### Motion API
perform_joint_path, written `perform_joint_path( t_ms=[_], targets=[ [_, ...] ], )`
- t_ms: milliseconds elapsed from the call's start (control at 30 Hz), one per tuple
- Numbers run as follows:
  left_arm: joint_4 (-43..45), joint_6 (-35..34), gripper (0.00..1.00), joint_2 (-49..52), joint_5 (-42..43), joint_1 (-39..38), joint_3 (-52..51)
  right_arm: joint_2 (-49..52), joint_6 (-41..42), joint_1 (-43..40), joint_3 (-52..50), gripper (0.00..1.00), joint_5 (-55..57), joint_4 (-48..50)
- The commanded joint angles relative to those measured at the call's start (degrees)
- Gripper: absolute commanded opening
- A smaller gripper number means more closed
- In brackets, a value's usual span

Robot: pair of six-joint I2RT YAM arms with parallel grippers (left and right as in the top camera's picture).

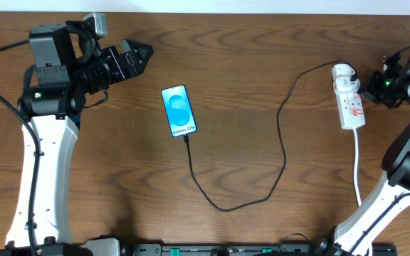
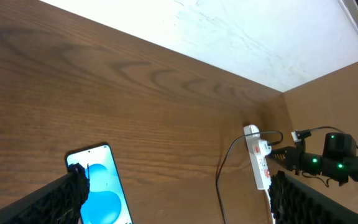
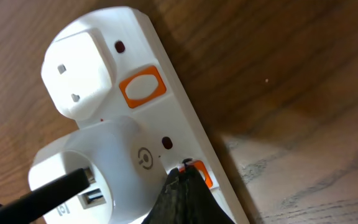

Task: Plug charger to phone and switch on socket
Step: 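Press the orange switch beside the charger with the right gripper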

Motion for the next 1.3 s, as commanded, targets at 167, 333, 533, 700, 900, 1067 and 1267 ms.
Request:
perform_joint_path(
  t_ms=[167,333,533,700,900,1067,1267],
  targets=[
    [-0.1,0.3,0.93,-0.1,-0.1,0.0,0.4,0.3,-0.7,1.7,-0.7,0.01,-0.2,0.2],
    [-0.1,0.3,0.93,-0.1,-0.1,0.0,0.4,0.3,-0.7,2.3,-1.1,0.01,-0.2,0.1],
    [-0.1,0.3,0.93,-0.1,-0.1,0.0,0.4,0.3,-0.5,3.0,-2.8,0.01,-0.2,0.4],
    [-0.1,0.3,0.93,-0.1,-0.1,0.0,0.4,0.3,0.6,3.0,-5.0,0.01,-0.7,1.3],
    [-0.1,0.3,0.94,-0.1,-0.1,0.0,0.4,0.3,0.6,3.2,-6.6,0.01,-3.3,2.1],
    [-0.1,0.3,0.93,-0.1,-0.1,0.0,0.4,0.3,0.5,4.5,-6.6,0.01,-3.7,1.9],
    [-0.1,0.3,0.94,-0.1,-0.1,0.0,0.4,0.3,0.5,6.4,-6.6,0.01,-3.7,1.3]
  ],
)
